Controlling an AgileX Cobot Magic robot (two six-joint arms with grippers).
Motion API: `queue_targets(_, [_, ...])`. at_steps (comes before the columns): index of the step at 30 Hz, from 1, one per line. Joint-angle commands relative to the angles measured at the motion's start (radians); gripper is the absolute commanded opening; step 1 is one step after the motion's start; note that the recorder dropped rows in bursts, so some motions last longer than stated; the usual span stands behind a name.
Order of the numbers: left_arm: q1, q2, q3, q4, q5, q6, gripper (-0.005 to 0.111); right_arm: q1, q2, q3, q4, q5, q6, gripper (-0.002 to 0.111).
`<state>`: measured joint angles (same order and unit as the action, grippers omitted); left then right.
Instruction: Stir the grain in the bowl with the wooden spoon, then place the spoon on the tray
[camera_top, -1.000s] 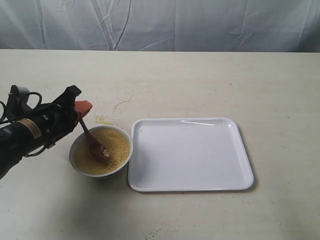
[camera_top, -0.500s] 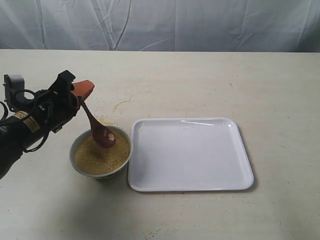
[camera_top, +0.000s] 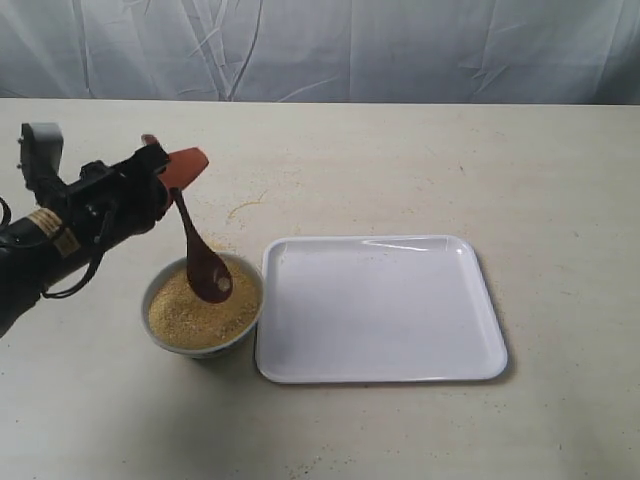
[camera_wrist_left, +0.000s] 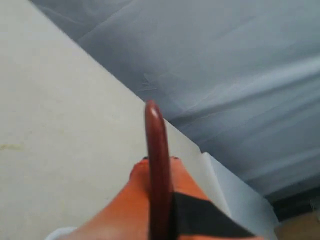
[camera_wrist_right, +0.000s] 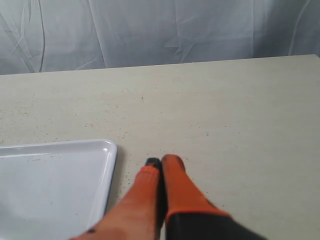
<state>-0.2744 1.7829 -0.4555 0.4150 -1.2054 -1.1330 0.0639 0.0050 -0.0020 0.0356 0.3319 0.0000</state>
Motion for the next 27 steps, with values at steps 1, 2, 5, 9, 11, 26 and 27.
queue_targets(1, [0.003, -0.111, -0.056, 0.152, -0.016, 0.177, 0.0, -0.004, -0.005, 0.002, -0.002, -0.01, 0.0, 0.001])
queue_targets(2, [0.003, -0.127, -0.062, 0.161, -0.016, 0.245, 0.0, -0.004, -0.005, 0.002, -0.002, -0.01, 0.0, 0.001])
queue_targets(5, [0.003, -0.138, -0.063, 0.155, -0.016, 0.406, 0.0, -0.004, -0.005, 0.002, -0.002, -0.01, 0.0, 0.001])
queue_targets(9, [0.003, -0.098, -0.063, 0.151, 0.06, 0.527, 0.0, -0.004, -0.005, 0.002, -0.002, -0.01, 0.0, 0.001])
queue_targets(11, [0.003, -0.059, -0.063, 0.144, 0.014, 0.561, 0.0, -0.004, -0.005, 0.002, -0.002, -0.01, 0.0, 0.001])
queue_targets(26, [0.003, 0.177, -0.064, 0.167, -0.016, 0.588, 0.0, -0.004, -0.005, 0.002, -0.002, -0.007, 0.0, 0.001])
queue_targets(27, [0.003, 0.177, -0.064, 0.183, -0.016, 0.575, 0.0, -0.004, -0.005, 0.002, -0.002, -0.007, 0.0, 0.001])
